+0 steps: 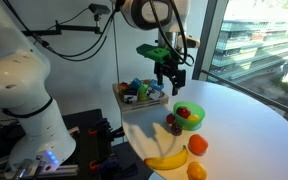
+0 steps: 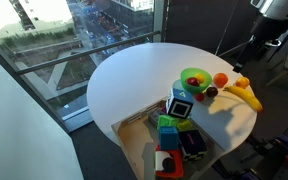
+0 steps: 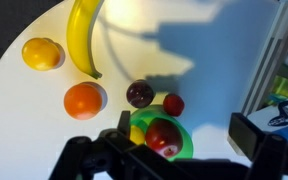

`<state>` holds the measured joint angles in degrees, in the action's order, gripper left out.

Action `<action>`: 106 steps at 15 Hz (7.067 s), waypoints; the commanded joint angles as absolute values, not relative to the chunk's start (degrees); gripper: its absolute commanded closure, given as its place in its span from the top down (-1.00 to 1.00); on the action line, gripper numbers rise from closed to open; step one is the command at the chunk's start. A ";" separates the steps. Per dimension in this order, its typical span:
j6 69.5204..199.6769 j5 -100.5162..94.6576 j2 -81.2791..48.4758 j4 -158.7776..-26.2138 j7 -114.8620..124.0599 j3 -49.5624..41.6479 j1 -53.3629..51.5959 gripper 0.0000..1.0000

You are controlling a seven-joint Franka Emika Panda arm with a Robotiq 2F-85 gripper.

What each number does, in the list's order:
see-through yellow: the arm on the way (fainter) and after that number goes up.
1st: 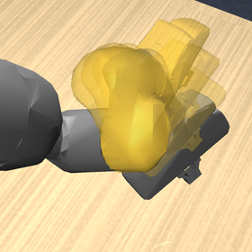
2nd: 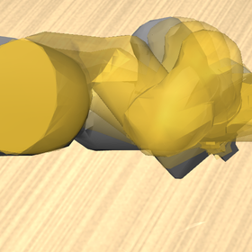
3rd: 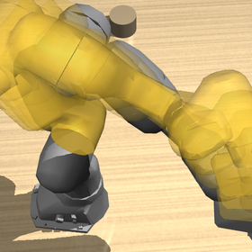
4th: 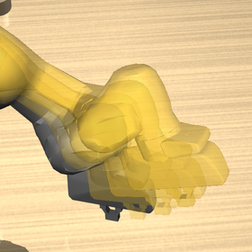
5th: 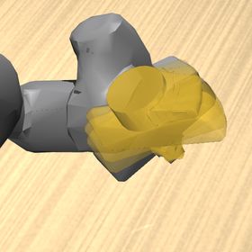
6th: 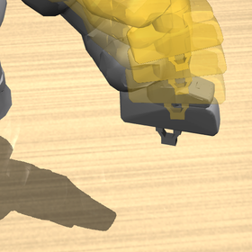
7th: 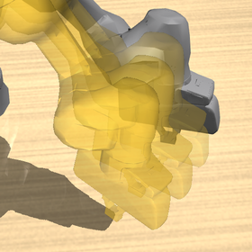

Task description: Pick up the red strawberry toy from the table and put it in the green bowl

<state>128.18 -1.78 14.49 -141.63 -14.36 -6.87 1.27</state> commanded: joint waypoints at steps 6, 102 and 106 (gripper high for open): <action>136.70 -3.50 9.26 -146.09 -2.37 -3.26 1.97 1.00; 134.49 -4.73 -9.72 -128.28 6.09 -4.61 0.91 1.00; 129.21 -4.18 -6.79 -129.64 1.76 -4.51 1.69 1.00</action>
<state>133.12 -5.70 -10.57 -127.62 6.20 -5.39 0.18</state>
